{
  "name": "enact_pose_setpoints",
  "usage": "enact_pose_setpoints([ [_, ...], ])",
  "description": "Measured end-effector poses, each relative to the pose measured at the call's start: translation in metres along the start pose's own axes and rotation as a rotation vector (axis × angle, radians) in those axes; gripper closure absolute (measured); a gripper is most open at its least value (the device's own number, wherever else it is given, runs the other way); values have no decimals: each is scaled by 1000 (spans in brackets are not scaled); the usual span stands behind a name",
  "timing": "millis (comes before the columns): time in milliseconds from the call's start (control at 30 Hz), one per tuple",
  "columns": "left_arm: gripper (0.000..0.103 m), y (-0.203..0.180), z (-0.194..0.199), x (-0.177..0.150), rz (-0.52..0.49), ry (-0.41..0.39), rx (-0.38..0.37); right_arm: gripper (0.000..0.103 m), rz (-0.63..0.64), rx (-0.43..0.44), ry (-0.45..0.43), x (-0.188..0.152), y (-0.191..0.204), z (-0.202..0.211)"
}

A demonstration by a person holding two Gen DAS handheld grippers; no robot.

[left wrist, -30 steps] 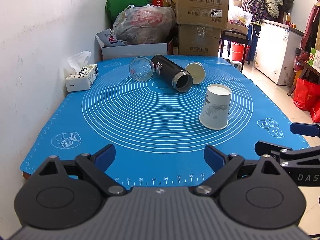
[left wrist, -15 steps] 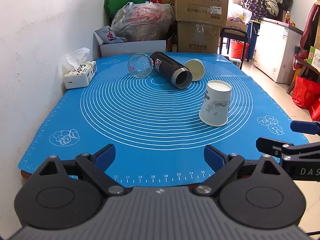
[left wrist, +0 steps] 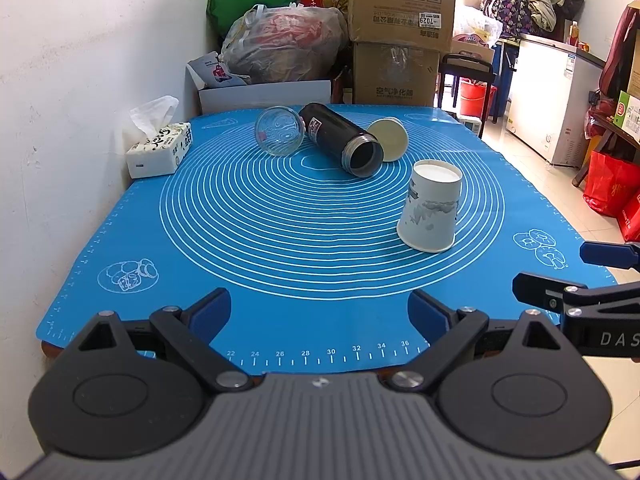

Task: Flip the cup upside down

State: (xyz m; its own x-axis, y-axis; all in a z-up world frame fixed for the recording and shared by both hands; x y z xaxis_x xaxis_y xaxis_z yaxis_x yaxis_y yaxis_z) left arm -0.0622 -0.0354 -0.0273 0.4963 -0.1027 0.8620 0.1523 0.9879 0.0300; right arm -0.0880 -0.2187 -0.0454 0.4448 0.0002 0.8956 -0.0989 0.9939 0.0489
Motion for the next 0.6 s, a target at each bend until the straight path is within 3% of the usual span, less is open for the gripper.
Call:
enact_pose_setpoints([
  [600, 8, -1, 1, 0, -2, -2, -3, 5, -4, 3, 10, -1, -1, -1],
])
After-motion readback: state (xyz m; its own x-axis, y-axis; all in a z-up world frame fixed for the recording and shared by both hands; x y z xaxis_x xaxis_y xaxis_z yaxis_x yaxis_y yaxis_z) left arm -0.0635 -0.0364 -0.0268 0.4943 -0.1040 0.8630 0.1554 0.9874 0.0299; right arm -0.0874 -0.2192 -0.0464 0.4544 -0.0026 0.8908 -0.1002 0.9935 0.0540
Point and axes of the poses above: each gripper's, at about its wrist camera, not at the fingertips, and z roughly against the way its jaws point, y to its left, x to its top, the point moved 1 cm from there along -z, roughly the way its jaws point, and after that the axes turned 7 degrees about -y, right-handed, at the moved point
